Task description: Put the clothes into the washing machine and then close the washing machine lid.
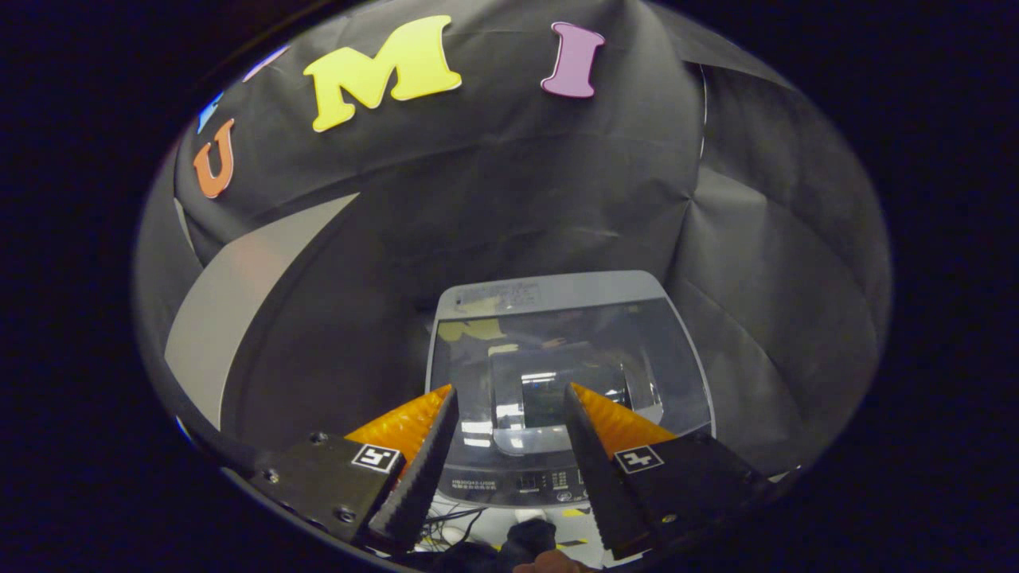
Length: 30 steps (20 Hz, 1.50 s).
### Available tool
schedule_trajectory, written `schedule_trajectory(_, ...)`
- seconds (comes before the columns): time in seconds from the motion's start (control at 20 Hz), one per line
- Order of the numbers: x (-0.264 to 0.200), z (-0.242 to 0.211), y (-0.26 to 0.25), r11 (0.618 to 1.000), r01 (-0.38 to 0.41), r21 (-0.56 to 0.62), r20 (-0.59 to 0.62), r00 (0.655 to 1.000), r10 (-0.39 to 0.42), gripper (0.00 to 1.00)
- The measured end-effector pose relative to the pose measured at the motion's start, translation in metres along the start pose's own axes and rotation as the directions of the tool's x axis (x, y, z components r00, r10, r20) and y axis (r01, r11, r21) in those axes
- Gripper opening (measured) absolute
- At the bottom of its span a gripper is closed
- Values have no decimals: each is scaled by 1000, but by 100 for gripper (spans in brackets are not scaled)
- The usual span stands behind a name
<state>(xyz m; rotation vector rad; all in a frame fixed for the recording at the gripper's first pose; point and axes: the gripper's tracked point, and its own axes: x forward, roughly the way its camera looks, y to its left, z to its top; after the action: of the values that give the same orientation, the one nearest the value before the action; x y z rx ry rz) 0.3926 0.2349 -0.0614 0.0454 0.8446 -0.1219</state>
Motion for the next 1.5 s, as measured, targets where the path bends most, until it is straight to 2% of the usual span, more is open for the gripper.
schedule_trajectory(0.35,-38,-25,11,996,26,87,47,998,-30,84)
schedule_trajectory(0.55,-85,-20,6,995,44,88,153,987,-57,83)
schedule_trajectory(0.65,-110,-13,-1,993,53,106,227,971,-76,83)
schedule_trajectory(0.8,-156,-4,-5,991,26,131,336,939,-69,83)
schedule_trajectory(0.95,-191,-1,-24,994,38,100,422,903,-77,87)
schedule_trajectory(1.2,-258,-7,-47,1000,-3,29,528,849,-13,87)
schedule_trajectory(1.35,-292,-27,-68,999,8,-46,560,828,20,88)
schedule_trajectory(1.5,-322,-51,-76,994,-16,-105,583,809,75,90)
